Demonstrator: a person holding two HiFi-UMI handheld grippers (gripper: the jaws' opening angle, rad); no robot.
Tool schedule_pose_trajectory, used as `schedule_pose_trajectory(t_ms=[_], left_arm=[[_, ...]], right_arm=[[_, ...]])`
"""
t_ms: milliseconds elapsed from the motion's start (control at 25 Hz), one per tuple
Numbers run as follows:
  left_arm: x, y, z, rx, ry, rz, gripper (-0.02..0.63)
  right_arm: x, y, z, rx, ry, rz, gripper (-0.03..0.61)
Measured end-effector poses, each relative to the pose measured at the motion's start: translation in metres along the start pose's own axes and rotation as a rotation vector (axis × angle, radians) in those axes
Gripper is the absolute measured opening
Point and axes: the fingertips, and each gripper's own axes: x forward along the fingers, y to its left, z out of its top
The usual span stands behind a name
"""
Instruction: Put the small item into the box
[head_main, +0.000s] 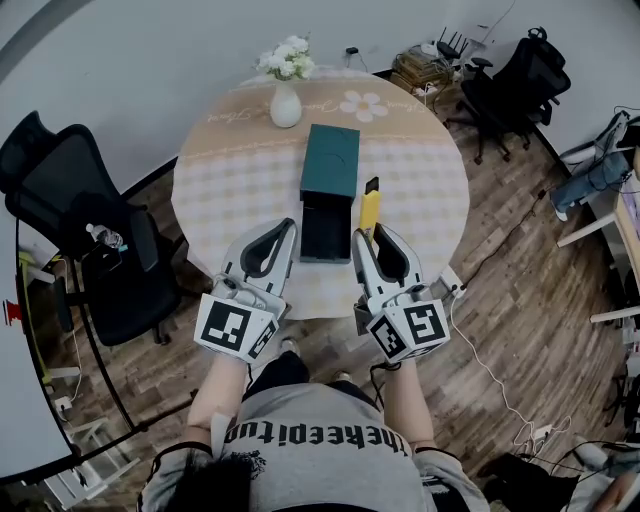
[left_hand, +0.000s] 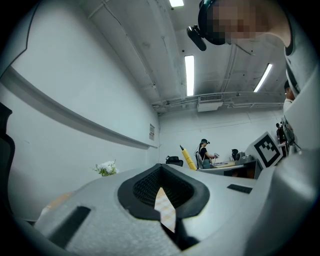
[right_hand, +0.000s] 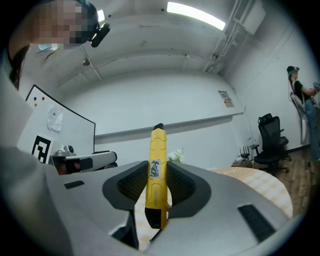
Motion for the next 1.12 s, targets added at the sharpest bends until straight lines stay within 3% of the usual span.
schedule_pose_trajectory(t_ms=[480,1120], left_arm=[[0.03,0.042,-0.023,-0.047,0.034,-0.078,0.017],[0.052,0.088,-0.075,-0.125,0.11,-0.108,0.017]], right_arm=[[0.046,-0.012,-0.025,0.028,0.044,-0.095,0.118],[0.093,-0.034,-0.096,0.096,0.191,-0.174,0.118]])
